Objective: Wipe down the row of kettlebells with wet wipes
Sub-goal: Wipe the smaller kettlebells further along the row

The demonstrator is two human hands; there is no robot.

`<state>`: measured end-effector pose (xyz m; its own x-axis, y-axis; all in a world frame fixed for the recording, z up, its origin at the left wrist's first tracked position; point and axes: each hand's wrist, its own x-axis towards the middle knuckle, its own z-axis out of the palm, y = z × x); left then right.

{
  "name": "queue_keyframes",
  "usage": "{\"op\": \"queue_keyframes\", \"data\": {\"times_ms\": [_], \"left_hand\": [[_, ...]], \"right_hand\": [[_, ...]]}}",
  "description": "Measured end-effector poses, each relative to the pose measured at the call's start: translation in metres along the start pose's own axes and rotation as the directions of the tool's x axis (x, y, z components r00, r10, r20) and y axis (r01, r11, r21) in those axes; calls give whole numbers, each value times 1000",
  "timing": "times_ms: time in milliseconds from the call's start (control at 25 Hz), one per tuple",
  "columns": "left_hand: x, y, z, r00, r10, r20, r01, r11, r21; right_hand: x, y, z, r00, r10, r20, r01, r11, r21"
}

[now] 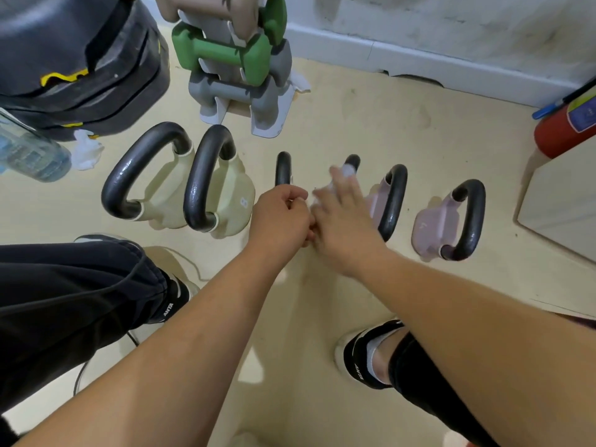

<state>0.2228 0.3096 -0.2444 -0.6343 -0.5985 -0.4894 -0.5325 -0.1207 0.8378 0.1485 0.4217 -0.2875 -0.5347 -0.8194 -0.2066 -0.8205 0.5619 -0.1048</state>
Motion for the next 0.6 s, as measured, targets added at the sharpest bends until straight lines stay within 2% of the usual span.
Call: {"op": "queue_keyframes", "data": {"times_ms": [80,120,160,240,280,320,400,520,600], "left_hand": [[-4,1,-3,1000,-25,-17,24,999,-25],[-6,1,-4,999,-38,-28,37,998,-42],[-7,1,-4,998,-52,-36,49,997,-61],[-7,2,-4,997,-62,-44,58,994,-92],[-6,3,-2,997,-59,-42,55,994,-97],[-6,4,1,998,-53,-37,49,994,-93],[-6,8,6,999,-37,-22,35,997,-71],[-4,10,7,999,-46,-9,45,998,-50],[-1,12,4,998,-60,-11,59,997,-56]], "right_hand": [[-29,-6,13,976,-211,51,216,968,-130],[-37,-3,17,967,-249,49,254,953,-162],[-35,1,19,974,-228,11,227,966,-124],[-14,6,13,998,-9,-55,14,996,93],[1,7,4,985,160,-60,-140,958,249],[18,9,-4,954,299,-35,-261,879,398],[50,19,-15,896,439,62,-383,697,606],[77,35,-26,809,544,223,-460,350,816],[84,44,-27,741,577,344,-511,153,846]]}}
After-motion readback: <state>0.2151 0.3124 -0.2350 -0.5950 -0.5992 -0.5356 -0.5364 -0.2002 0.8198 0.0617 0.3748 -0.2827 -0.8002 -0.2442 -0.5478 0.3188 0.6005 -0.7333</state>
